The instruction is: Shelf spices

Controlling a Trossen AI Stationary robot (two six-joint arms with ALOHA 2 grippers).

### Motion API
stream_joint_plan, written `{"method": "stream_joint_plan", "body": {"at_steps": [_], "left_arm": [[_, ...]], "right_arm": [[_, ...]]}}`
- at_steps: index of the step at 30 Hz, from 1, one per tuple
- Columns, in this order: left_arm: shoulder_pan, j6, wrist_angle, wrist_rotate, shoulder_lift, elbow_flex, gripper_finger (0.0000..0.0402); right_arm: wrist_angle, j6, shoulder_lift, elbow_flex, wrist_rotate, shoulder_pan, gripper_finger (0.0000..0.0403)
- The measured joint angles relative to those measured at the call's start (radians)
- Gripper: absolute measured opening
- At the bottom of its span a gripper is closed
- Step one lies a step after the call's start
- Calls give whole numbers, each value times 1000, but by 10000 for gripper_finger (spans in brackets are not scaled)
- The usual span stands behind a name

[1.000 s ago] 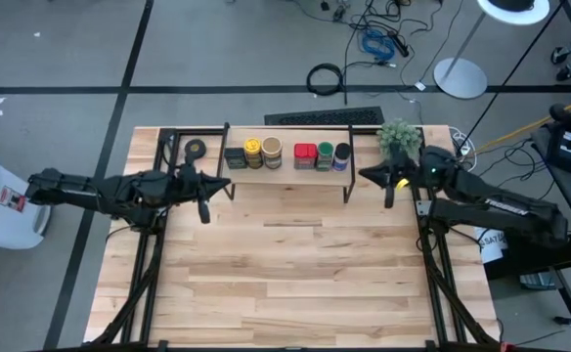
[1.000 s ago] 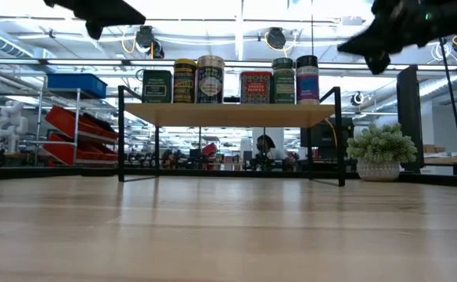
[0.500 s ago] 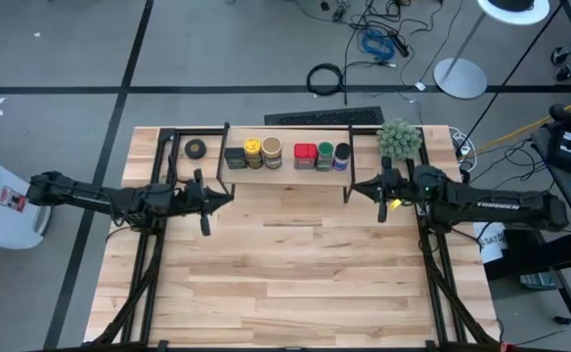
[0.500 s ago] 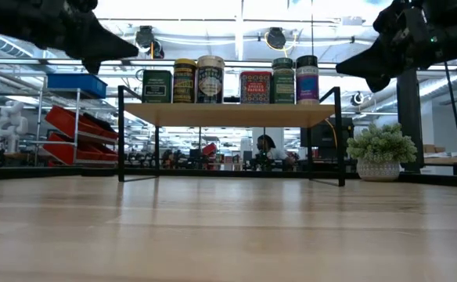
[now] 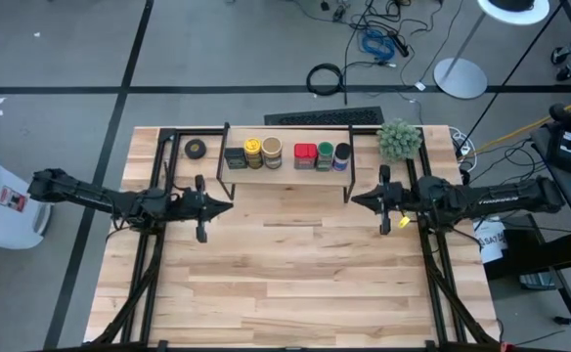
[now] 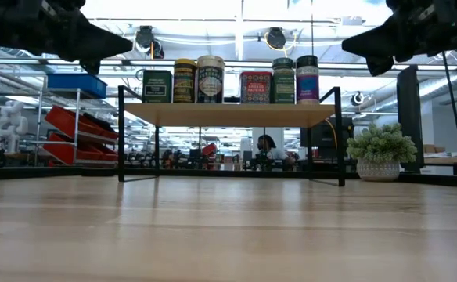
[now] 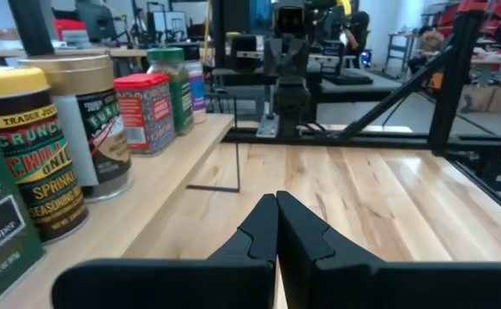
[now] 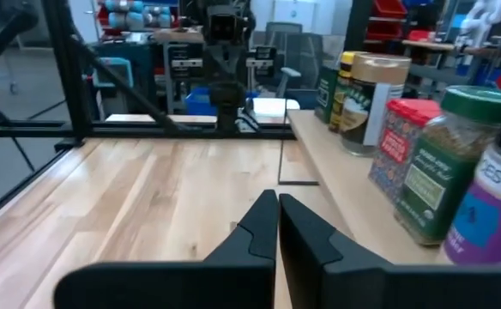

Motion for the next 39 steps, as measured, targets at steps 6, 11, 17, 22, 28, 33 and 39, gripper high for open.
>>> {"method": "stream_joint_plan", "body": {"at_steps": [6,11,17,22,28,33,39], "left_arm": [[0,10,1,3,0,0,4],[0,30,0,1,-2,0,4],[1,49,9,-30,-2,-33,4],[1,30,98,-31,-2,-104,4],[1,18,185,-13,-2,-165,4],[1,26,203,-11,-2,-176,4],[3,63,211,11,-3,-176,4]], "right_arm": [[-23,14,4,-29,81,37,0],[-10,22,5,-72,133,64,0],[48,26,4,-135,134,105,0],[192,-27,4,-222,130,121,0],[204,-21,4,-259,127,121,0],[189,-48,4,-259,125,121,0],[183,-71,4,-259,125,121,0]]}}
